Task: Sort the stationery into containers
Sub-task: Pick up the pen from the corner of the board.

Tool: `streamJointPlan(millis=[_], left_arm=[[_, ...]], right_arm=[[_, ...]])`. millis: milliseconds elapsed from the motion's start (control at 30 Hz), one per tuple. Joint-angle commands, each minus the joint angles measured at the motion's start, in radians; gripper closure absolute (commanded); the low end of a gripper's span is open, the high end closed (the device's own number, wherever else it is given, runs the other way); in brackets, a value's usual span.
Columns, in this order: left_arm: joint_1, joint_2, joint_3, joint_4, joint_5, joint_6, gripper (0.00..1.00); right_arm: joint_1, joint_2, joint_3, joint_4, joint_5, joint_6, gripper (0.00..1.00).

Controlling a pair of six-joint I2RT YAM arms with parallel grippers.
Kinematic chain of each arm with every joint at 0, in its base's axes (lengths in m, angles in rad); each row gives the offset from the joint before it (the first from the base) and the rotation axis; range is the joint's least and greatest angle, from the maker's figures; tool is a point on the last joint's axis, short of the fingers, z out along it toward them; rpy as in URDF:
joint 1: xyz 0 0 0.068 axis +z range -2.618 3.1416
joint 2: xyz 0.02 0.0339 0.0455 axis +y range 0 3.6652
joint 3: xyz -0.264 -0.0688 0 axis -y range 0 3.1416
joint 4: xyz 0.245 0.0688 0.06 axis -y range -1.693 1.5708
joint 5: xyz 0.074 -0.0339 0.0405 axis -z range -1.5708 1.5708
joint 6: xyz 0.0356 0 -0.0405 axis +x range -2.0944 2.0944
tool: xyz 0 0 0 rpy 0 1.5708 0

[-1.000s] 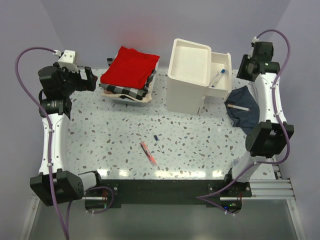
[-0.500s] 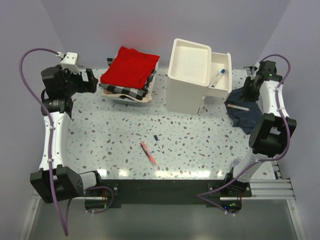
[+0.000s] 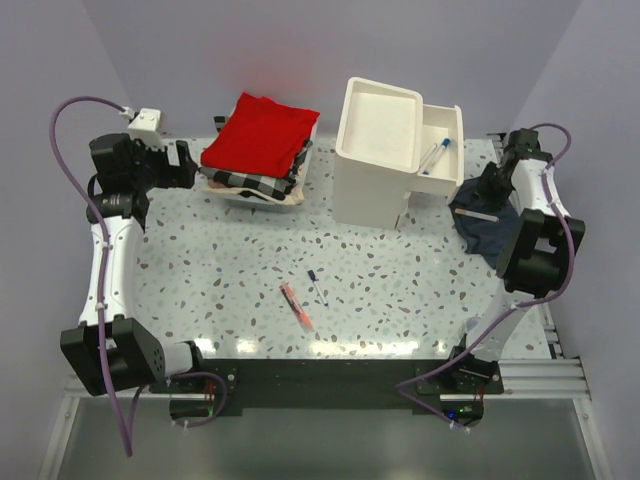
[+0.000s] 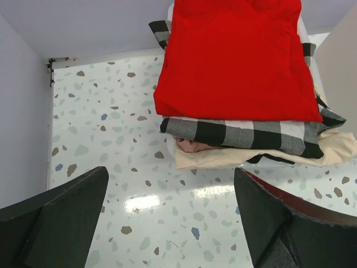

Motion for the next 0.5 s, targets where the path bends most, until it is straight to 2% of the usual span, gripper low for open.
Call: streamJointPlan(millis=[0,100,233,367,467], left_arm=[[0.010,0.028,0.030,0.003,-0.011,0.031,0.00],[0.008,0.049,0.046,-0.005,-0.016,0.042,0.00],[0.008,0.088,0.078,-0.029,-0.025,0.068,0.00],[0.007,0.118,0.104,-0.039,-0.032,0.082,0.00],[0.005,0.137,0.125,-0.048,-0.032,0.085,0.00]], right_arm=[[0.007,0.067,0.104,0.022,-0.001,0.043,0.60],[0.007,0.118,0.156,0.027,-0.003,0.052,0.60],[0.008,0.120,0.147,0.021,-0.014,0.086,0.57],[0.011,0.104,0.078,-0.010,0.028,0.143,0.44],[0.021,0.112,0.057,-0.019,0.045,0.178,0.42]])
